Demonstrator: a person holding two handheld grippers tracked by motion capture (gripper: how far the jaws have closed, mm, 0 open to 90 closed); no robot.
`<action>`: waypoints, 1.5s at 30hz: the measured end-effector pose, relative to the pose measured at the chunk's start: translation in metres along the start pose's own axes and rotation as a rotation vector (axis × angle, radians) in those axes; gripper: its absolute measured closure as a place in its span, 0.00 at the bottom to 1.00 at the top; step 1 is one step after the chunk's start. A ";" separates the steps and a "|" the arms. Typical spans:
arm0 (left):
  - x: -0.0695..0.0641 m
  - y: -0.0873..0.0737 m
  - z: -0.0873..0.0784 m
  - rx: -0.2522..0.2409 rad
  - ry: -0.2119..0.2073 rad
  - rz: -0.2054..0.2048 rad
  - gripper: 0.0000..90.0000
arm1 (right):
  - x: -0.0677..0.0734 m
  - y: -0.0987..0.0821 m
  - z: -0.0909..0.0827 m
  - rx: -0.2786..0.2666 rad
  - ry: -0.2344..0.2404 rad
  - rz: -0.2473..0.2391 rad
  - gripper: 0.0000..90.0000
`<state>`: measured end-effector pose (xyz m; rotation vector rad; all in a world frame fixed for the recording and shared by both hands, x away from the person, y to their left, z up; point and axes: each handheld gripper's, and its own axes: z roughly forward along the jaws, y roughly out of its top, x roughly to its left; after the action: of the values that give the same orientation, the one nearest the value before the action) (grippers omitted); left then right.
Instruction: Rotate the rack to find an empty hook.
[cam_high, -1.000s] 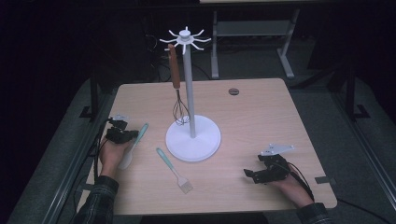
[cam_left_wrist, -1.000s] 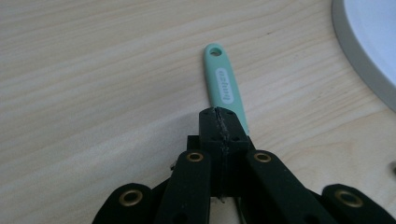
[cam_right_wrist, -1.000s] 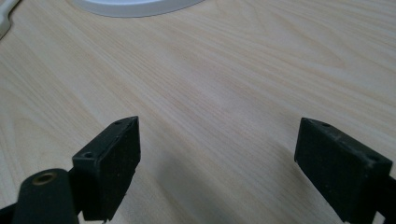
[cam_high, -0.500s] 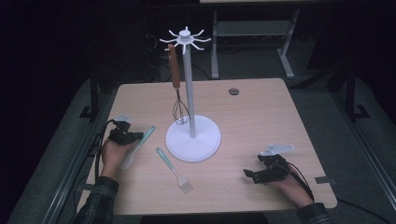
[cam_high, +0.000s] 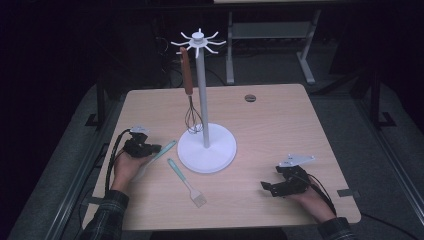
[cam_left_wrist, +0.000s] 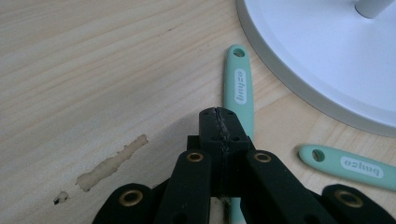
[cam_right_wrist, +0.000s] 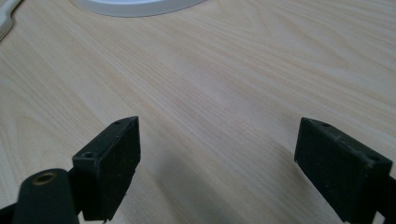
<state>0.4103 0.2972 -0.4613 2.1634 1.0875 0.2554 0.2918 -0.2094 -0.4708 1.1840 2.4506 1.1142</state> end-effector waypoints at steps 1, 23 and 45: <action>0.000 0.000 -0.002 -0.009 -0.001 -0.006 1.00 | 0.000 0.000 0.000 -0.002 0.001 0.002 0.16; -0.021 -0.028 -0.022 -0.006 0.056 -0.016 0.85 | 0.000 0.000 -0.001 -0.005 -0.003 0.000 0.16; -0.028 -0.032 -0.020 -0.044 0.105 0.014 0.91 | 0.001 0.001 -0.001 -0.008 0.002 -0.004 0.16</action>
<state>0.3635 0.2992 -0.4640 2.1393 1.1151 0.3998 0.2910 -0.2090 -0.4696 1.1761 2.4462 1.1244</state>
